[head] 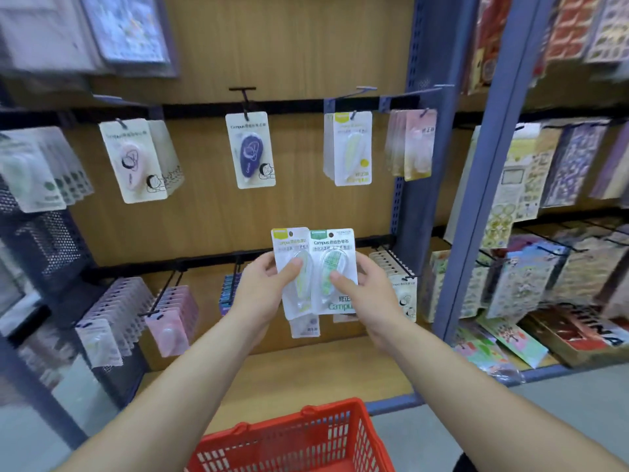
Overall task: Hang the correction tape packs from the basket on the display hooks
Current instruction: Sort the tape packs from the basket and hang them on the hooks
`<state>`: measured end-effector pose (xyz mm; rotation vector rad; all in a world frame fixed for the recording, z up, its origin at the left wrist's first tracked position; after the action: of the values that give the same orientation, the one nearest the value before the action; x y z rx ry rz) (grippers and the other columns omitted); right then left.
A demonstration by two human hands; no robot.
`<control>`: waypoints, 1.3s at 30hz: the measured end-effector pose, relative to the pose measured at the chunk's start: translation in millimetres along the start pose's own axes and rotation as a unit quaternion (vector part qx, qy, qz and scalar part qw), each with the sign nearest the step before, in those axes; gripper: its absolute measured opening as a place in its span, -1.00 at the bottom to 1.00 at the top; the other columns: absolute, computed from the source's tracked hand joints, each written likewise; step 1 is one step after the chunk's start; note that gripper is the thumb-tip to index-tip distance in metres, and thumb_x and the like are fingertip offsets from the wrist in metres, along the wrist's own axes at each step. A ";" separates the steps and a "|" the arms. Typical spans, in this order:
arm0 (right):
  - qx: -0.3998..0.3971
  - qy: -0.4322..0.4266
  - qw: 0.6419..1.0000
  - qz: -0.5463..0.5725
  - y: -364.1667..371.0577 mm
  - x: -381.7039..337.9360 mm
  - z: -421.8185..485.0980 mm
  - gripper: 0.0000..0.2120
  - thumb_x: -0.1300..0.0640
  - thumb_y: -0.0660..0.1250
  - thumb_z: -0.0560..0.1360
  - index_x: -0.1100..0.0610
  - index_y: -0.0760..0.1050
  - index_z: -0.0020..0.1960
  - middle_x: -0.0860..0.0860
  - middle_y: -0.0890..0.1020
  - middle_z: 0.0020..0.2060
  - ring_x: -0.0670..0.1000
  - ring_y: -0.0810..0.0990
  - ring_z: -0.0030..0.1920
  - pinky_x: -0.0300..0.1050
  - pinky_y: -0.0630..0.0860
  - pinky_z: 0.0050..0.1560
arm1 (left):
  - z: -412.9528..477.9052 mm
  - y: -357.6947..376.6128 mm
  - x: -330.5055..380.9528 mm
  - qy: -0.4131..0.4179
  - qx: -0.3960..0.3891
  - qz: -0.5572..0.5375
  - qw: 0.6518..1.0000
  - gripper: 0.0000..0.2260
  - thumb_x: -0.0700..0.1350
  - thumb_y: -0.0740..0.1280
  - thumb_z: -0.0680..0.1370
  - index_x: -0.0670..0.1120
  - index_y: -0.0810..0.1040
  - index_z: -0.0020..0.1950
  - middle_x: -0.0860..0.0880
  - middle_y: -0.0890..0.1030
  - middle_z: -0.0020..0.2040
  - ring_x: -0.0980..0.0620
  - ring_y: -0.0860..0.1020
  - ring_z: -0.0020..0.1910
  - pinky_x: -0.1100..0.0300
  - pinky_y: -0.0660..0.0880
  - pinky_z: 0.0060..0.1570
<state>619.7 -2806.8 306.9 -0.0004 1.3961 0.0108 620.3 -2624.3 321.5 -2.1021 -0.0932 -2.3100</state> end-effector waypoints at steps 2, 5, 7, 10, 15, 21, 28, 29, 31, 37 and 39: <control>0.017 -0.007 1.000 0.010 -5.1 -15.0 8.2 -0.70 0.19 0.42 0.58 -0.01 0.54 0.28 -0.07 0.75 0.04 0.00 0.73 0.07 0.14 0.65 0.10 | 6.7 4.7 16.7 0.012 -0.014 -0.006 1.000 -0.75 -0.21 0.44 0.58 -0.11 0.60 0.25 -0.07 0.73 0.11 -0.13 0.71 0.10 -0.24 0.57 0.23; 0.039 -0.006 0.999 0.027 -11.5 -32.4 19.4 -0.65 0.13 0.46 0.56 0.01 0.47 0.30 -0.06 0.75 0.01 0.00 0.73 0.04 0.14 0.66 0.10 | 17.8 2.6 36.6 0.031 -0.007 -0.007 0.999 -0.77 -0.26 0.40 0.59 -0.12 0.59 0.25 -0.08 0.73 0.12 -0.14 0.70 0.11 -0.26 0.56 0.23; 0.053 0.000 0.998 0.033 -15.3 -38.1 25.2 -0.68 0.09 0.46 0.56 -0.04 0.45 0.26 -0.07 0.75 -0.01 0.00 0.74 0.01 0.22 0.65 0.09 | 23.8 0.9 47.5 0.041 -0.002 -0.003 0.999 -0.77 -0.27 0.39 0.60 -0.11 0.60 0.25 -0.07 0.74 0.11 -0.13 0.71 0.10 -0.22 0.58 0.21; 0.095 -0.006 0.995 0.040 -30.1 -45.0 34.5 -0.71 0.08 0.44 0.57 -0.10 0.44 0.23 -0.07 0.73 0.06 0.02 0.73 0.04 0.25 0.65 0.08 | 41.0 6.6 68.4 0.065 0.005 0.025 0.998 -0.78 -0.26 0.42 0.59 -0.05 0.65 0.20 0.00 0.74 0.08 -0.04 0.71 0.09 -0.09 0.63 0.15; 0.150 -0.033 0.988 0.028 -72.6 -62.2 53.5 -0.72 0.12 0.40 0.60 -0.07 0.43 0.26 -0.06 0.67 0.15 -0.04 0.70 0.07 -0.03 0.67 -0.05 | 95.6 44.6 113.7 0.103 0.018 0.073 0.992 -0.70 -0.17 0.50 0.54 -0.08 0.57 0.24 0.01 0.72 0.06 0.10 0.70 -0.06 0.29 0.60 -0.25; 0.155 -0.051 0.986 0.014 -104.8 -78.6 76.3 -0.74 0.12 0.40 0.60 -0.04 0.46 0.25 -0.07 0.67 0.13 -0.04 0.70 0.07 -0.02 0.67 0.00 | 146.5 88.1 151.1 0.154 0.031 0.103 0.982 -0.73 -0.12 0.53 0.52 0.00 0.55 0.15 0.08 0.68 -0.04 0.18 0.67 -0.11 0.31 0.56 -0.32; 0.152 -0.049 0.987 0.013 -113.5 -72.5 88.6 -0.77 0.12 0.41 0.60 -0.10 0.45 0.18 -0.08 0.69 0.11 -0.04 0.71 0.04 -0.01 0.68 -0.02 | 168.4 84.6 147.6 0.179 0.054 0.104 0.977 -0.75 -0.10 0.54 0.50 0.01 0.58 0.12 0.05 0.72 -0.01 0.08 0.70 -0.02 0.22 0.59 -0.22; 0.150 -0.049 0.987 0.012 -112.7 -71.3 90.0 -0.76 0.11 0.41 0.60 -0.09 0.45 0.19 -0.08 0.69 0.11 -0.04 0.71 0.05 -0.01 0.68 -0.02 | 168.2 84.4 147.0 0.183 0.051 0.102 0.976 -0.75 -0.11 0.54 0.50 0.00 0.58 0.14 0.06 0.72 -0.01 0.11 0.70 -0.02 0.29 0.57 -0.26; 0.146 -0.049 0.988 0.013 -110.9 -69.5 92.0 -0.76 0.11 0.41 0.59 -0.11 0.45 0.18 -0.09 0.69 0.11 -0.06 0.71 0.04 -0.04 0.67 -0.03 | 168.5 84.6 145.3 0.185 0.047 0.096 0.977 -0.74 -0.11 0.54 0.51 0.00 0.58 0.16 0.07 0.73 -0.01 0.12 0.70 -0.01 0.29 0.58 -0.26; 0.144 -0.047 0.988 0.022 -109.6 -66.7 93.7 -0.76 0.12 0.41 0.60 -0.08 0.45 0.20 -0.07 0.69 0.11 -0.04 0.71 0.05 -0.03 0.67 -0.01 | 175.0 90.8 149.0 0.180 0.051 0.077 0.979 -0.73 -0.09 0.54 0.50 -0.03 0.58 0.15 0.03 0.74 -0.04 0.05 0.71 -0.02 0.08 0.62 -0.09; 0.144 -0.044 0.988 0.023 -111.1 -64.5 93.5 -0.76 0.11 0.41 0.59 -0.09 0.45 0.19 -0.06 0.69 0.11 -0.02 0.71 0.06 0.02 0.67 0.02 | 176.4 92.6 149.9 0.175 0.061 0.079 0.979 -0.73 -0.07 0.55 0.49 -0.03 0.59 0.12 0.03 0.74 -0.05 0.06 0.71 -0.06 0.09 0.62 -0.07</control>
<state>701.4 -2917.7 386.0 0.2709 1.2982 -0.1512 786.3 -2702.8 490.1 -1.5583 -0.0587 -2.4626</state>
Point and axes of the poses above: each hand's wrist, its own z-axis towards the middle knuckle, its own y-axis out of the palm, x = y × z, the point moved 8 cm from there along z, towards the middle knuckle
